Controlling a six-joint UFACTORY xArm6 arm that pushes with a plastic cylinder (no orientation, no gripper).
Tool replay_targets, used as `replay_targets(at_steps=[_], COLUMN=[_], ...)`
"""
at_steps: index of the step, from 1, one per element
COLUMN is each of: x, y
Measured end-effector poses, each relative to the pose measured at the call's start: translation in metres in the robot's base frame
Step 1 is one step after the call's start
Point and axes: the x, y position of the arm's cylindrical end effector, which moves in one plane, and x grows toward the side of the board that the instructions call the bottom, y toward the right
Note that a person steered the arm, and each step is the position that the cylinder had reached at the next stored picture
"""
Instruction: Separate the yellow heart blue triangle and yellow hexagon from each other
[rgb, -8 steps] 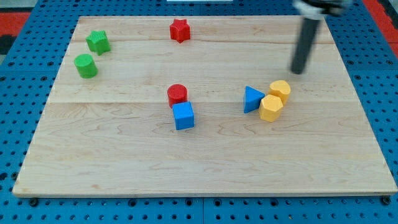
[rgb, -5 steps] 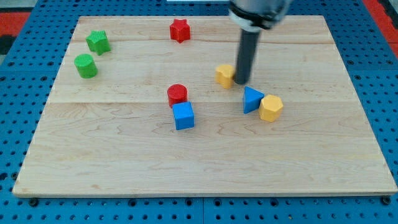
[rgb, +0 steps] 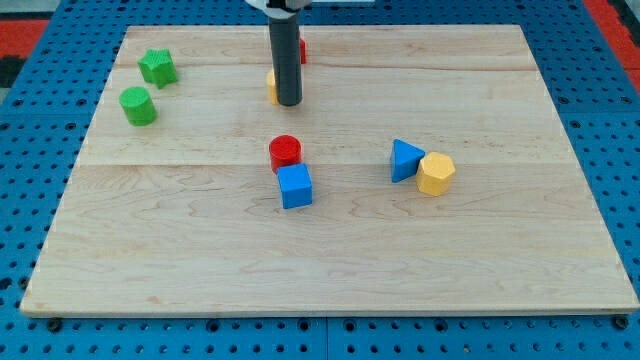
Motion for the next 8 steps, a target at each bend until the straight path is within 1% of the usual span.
replay_targets(at_steps=[1, 2, 3, 5, 6, 7, 8], x=[0.025, 0.041, 0.05, 0.051, 0.065, 0.113, 0.143], y=[0.069, 0.171, 0.222, 0.225, 0.23, 0.243, 0.179])
